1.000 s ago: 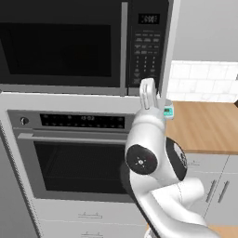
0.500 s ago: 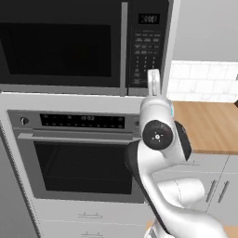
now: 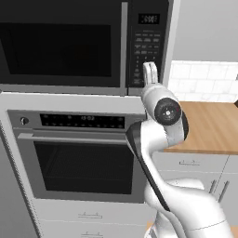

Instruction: Open the microwave, place the bowl with waffle inside the microwave, then close the microwave door and turn it on.

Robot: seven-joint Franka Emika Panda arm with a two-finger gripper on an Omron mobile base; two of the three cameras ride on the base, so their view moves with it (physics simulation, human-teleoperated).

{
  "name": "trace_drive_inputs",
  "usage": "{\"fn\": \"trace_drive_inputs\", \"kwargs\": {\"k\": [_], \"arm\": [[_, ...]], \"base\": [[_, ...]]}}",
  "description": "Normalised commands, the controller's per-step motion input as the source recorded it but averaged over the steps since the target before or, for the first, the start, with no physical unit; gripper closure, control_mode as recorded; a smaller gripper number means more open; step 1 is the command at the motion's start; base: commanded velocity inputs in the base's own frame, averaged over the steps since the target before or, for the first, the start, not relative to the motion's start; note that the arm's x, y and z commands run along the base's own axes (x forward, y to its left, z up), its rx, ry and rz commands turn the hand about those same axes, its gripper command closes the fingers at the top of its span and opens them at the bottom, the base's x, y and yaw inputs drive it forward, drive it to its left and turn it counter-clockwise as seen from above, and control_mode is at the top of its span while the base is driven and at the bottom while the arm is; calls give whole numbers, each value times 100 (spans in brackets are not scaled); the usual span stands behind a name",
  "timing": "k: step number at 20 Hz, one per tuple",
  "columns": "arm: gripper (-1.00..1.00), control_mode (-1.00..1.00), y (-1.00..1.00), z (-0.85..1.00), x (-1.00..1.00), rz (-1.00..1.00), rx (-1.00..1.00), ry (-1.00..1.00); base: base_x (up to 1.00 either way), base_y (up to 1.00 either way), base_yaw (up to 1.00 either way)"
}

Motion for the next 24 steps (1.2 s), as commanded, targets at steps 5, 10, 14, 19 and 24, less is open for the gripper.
{"fn": "trace_drive_inputs", "kwargs": {"k": [5,10,14,19,24], "arm": [[100,-100,0,0,61,8,0,11],[100,-100,0,-2,71,5,0,10],[100,-100,0,-31,99,5,0,11],[100,-100,21,-74,100,6,-5,13],[100,-100,43,-99,100,2,-13,8]], "base": [[0,0,0],[0,0,0],[0,0,0],[0,0,0],[0,0,0]]}}
